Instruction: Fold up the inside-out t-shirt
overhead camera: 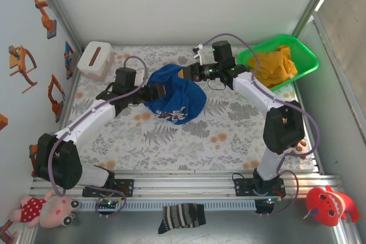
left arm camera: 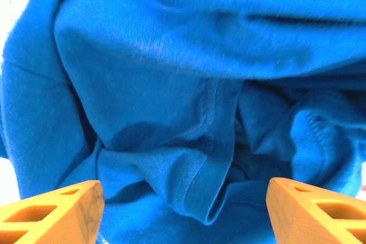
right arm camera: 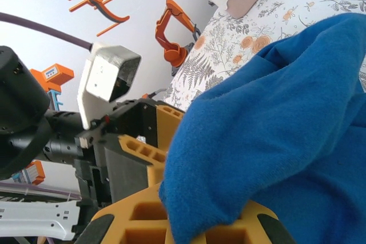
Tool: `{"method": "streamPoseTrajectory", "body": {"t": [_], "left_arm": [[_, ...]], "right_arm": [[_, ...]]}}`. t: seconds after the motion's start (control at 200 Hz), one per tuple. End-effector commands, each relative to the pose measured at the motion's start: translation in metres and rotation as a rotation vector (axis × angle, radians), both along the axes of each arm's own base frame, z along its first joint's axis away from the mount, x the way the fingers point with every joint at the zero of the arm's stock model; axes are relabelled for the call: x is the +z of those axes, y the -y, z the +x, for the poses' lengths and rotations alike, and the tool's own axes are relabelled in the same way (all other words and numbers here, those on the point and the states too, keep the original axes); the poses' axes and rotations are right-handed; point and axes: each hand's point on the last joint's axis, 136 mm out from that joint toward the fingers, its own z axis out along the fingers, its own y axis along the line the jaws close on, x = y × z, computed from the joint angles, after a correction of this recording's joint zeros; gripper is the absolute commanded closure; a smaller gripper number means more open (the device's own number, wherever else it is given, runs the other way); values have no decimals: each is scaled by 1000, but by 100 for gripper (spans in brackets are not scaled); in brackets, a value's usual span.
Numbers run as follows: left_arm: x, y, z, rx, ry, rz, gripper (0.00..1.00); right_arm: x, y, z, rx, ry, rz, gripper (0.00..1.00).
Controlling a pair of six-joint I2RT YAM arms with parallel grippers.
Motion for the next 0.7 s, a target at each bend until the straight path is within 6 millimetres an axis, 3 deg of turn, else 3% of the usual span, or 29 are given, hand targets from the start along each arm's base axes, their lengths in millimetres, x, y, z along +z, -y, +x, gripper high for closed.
{"method": "streamPoseTrajectory", "body": {"t": [0.0,0.23,0.31,0.366,0.451,0.541,0.696], "left_arm": [[-2,5,-2,-42,17,61,24],[-25,17,4,-88,-28,162,24],[-34,22,10,-99,-42,186,28],[-41,23,15,-96,-57,206,38],[-42,24,23,-87,-60,225,70],[-21,21,32,-66,-19,234,100],[60,16,39,-50,81,155,100]], "right_arm": [[35,0,0,14,75,64,100],[30,-3,5,5,64,96,100],[29,-2,5,-3,68,98,100],[28,-2,5,-3,66,97,100],[28,4,4,-9,67,95,100],[22,17,7,-41,69,83,100],[3,50,29,-142,43,60,100]]}}
